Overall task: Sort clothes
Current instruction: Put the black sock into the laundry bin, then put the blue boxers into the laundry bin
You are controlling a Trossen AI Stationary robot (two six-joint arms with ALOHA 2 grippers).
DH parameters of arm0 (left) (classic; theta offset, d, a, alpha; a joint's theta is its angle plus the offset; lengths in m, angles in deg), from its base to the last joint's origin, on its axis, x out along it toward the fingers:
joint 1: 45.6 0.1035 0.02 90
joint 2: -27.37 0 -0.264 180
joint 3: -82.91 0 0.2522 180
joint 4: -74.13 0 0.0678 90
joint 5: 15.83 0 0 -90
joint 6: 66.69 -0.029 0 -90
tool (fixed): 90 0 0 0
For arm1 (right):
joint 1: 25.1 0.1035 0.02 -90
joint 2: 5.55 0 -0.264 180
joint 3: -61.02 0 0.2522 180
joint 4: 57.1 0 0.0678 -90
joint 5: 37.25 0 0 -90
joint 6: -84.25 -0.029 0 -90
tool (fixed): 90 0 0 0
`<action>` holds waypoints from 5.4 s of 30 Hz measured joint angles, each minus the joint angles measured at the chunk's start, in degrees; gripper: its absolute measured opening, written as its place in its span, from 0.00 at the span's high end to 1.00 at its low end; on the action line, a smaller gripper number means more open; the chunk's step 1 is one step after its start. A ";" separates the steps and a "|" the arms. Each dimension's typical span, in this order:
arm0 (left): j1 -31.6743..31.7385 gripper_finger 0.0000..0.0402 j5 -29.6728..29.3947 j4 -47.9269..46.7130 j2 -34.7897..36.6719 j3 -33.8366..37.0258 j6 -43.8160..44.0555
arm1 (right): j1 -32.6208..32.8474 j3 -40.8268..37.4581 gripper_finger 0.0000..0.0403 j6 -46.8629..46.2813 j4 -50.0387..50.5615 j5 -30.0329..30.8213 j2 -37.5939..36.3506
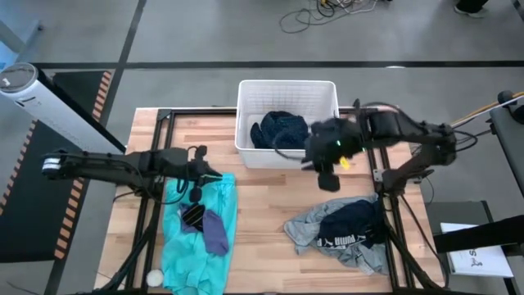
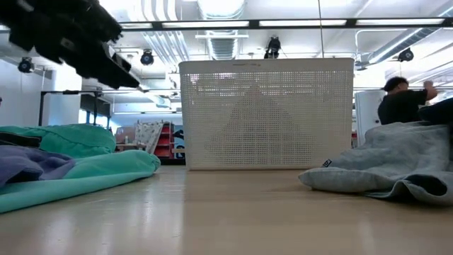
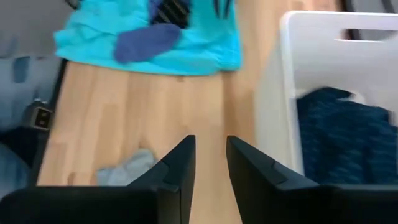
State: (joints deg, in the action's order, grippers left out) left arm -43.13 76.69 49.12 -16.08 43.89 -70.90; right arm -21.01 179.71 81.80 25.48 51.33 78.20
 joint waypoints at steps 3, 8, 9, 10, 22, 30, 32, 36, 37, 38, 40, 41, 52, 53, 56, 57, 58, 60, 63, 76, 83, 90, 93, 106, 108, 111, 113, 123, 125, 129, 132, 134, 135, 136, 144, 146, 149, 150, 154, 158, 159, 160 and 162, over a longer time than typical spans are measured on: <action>-3.53 0.91 0.01 -9.26 -3.69 -7.20 0.66 | 3.35 -11.29 0.82 -1.71 -9.22 0.01 -4.63; -10.89 0.91 0.07 -26.24 -10.83 -18.31 5.57 | 8.73 -26.81 0.78 -3.62 -24.79 0.01 -9.63; -12.44 0.91 0.10 -30.35 -12.41 -20.46 8.07 | 9.55 -29.24 0.77 -3.73 -27.80 -0.02 -10.17; -13.74 0.91 0.09 -34.53 -13.89 -22.19 10.91 | 10.29 -31.31 0.76 -3.81 -30.25 -0.02 -10.55; -23.09 0.91 -0.48 -50.08 -26.08 -27.64 36.90 | 14.83 -47.40 0.66 -4.31 -48.49 0.03 -10.49; -23.01 0.76 -6.20 -50.22 -30.92 -27.14 38.80 | 15.04 -48.93 0.67 -5.89 -49.57 0.03 -10.49; -22.98 0.70 -6.51 -50.22 -31.83 -27.14 38.93 | 15.04 -48.84 0.68 -5.65 -49.90 0.03 -10.49; -23.01 0.57 -6.51 -50.15 -33.58 -26.67 39.73 | 15.15 -48.40 0.69 -5.58 -49.92 -0.02 -10.49; -23.01 0.54 -6.49 -50.02 -33.92 -26.42 39.75 | 15.15 -48.36 0.70 -5.60 -49.89 -0.03 -10.49; -23.01 0.51 -6.45 -50.07 -34.37 -26.09 39.92 | 15.15 -48.35 0.70 -5.73 -49.90 -0.03 -10.49; -23.01 0.45 -5.96 -49.89 -34.94 -25.06 40.38 | 15.15 -48.35 0.71 -6.08 -49.86 -0.03 -10.49; -23.01 0.43 -5.68 -49.66 -35.12 -24.37 40.48 | 15.15 -48.35 0.72 -6.29 -49.86 -0.03 -10.49; -23.20 0.68 -2.40 -42.98 -34.70 -19.73 38.04 | 15.15 -48.34 0.75 -6.68 -49.86 -0.02 -10.49; -23.20 0.76 -2.95 -43.16 -34.70 -19.89 37.39 | 15.15 -48.34 0.75 -6.68 -49.86 -0.02 -10.49; -23.20 0.96 -3.26 -43.17 -34.28 -20.75 36.78 | 15.15 -48.35 0.74 -6.66 -49.86 -0.01 -10.49; -23.20 0.96 -3.56 -43.19 -34.00 -21.12 36.95 | 15.15 -48.35 0.74 -6.66 -49.82 -0.01 -10.49; -23.20 0.96 -4.15 -43.33 -33.72 -21.66 36.96 | 15.15 -48.35 0.74 -6.64 -49.64 -0.01 -10.49; -23.31 0.97 -6.04 -43.27 -32.95 -23.19 36.88 | 15.15 -48.43 0.75 -6.48 -49.00 0.01 -10.49; -23.31 0.99 -9.58 -43.58 -30.83 -25.99 36.51 | 15.15 -49.88 0.79 -6.52 -47.82 0.73 -10.49; -22.36 1.00 -33.61 -38.90 -22.66 -44.58 19.39 | 15.17 -57.09 1.00 -12.53 -48.33 3.05 -10.47; -14.56 1.00 -34.19 -19.14 -23.08 -47.59 -4.41 | 15.17 -56.96 0.99 -11.00 -50.63 3.05 -10.47; 2.00 1.00 -20.32 -8.07 -28.10 -49.66 -14.10 | 15.17 -56.87 0.99 -10.39 -50.93 3.05 -10.47; 9.42 1.00 -12.41 -6.56 -32.40 -51.74 -15.22 | 15.17 -56.87 0.99 -10.09 -50.93 3.05 -10.47; 23.09 1.00 4.50 -22.39 -61.21 -78.98 -15.47 | 15.17 -56.83 0.99 -9.79 -50.93 2.96 -10.47; 23.05 1.00 4.52 -27.98 -65.63 -83.77 -17.06 | 15.17 -56.81 0.99 -9.97 -50.89 2.94 -10.47; 22.98 0.97 4.49 -34.20 -71.83 -90.38 -17.71 | 15.17 -56.81 0.99 -9.99 -50.91 2.94 -10.47; 23.05 0.95 4.25 -36.98 -75.60 -94.20 -17.67 | 15.17 -56.81 0.99 -10.03 -50.89 2.93 -10.47; 22.48 0.71 4.04 -41.90 -81.54 -105.22 -15.29 | 15.15 -56.81 0.93 -12.09 -50.82 2.92 -10.50; 22.02 0.64 4.07 -41.56 -80.17 -106.18 -15.68 | 15.17 -56.81 0.89 -12.57 -50.61 2.92 -10.64; 21.02 0.51 4.09 -39.93 -75.59 -106.29 -15.66 | 15.17 -56.81 0.77 -13.66 -50.05 2.81 -11.27; 20.13 0.44 4.09 -39.43 -71.79 -105.28 -15.66 | 15.51 -56.76 0.68 -14.58 -49.08 2.65 -11.40; 19.52 0.41 4.09 -39.00 -69.10 -104.06 -15.87 | 16.24 -56.76 0.62 -15.23 -48.17 2.48 -11.39; 19.07 0.40 4.09 -38.24 -67.80 -103.38 -15.92 | 16.64 -56.76 0.60 -15.97 -47.64 2.46 -11.39; 18.71 0.40 4.10 -37.18 -66.27 -102.48 -15.96 | 17.08 -56.76 0.57 -16.53 -47.17 2.46 -11.39; 15.50 0.46 4.52 -20.99 -49.84 -82.06 -16.31 | 22.03 -56.76 0.46 -24.25 -41.60 2.40 -11.61; 14.84 0.48 4.51 -15.71 -45.02 -74.87 -16.29 | 23.26 -56.41 0.46 -26.99 -38.97 2.42 -11.70; 13.95 0.50 4.50 -7.99 -37.46 -64.02 -15.51 | 25.14 -53.97 0.46 -30.76 -32.62 2.52 -11.50; 13.67 0.50 4.52 -5.82 -35.14 -60.63 -14.82 | 25.73 -52.97 0.46 -31.80 -30.19 2.57 -11.33; 12.35 0.50 4.52 1.03 -25.94 -48.49 -12.07 | 27.34 -49.79 0.46 -35.24 -23.13 2.92 -10.78; 10.79 0.50 4.50 4.88 -16.87 -38.50 -9.39 | 27.67 -49.12 0.45 -38.15 -16.13 2.97 -9.62; 10.24 0.50 4.50 5.76 -14.76 -36.09 -8.83 | 27.67 -49.27 0.45 -38.53 -14.63 3.03 -9.12; 9.59 0.50 4.46 6.57 -12.66 -33.69 -8.37 | 27.67 -49.48 0.44 -38.79 -13.35 3.02 -8.48; 8.23 0.51 3.85 8.32 -9.00 -29.25 -7.57 | 27.65 -49.93 0.44 -39.04 -11.49 3.05 -6.95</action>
State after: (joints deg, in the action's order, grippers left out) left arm -34.90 80.54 57.44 -25.08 14.64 -78.46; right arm 6.64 129.78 42.76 13.99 54.38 71.25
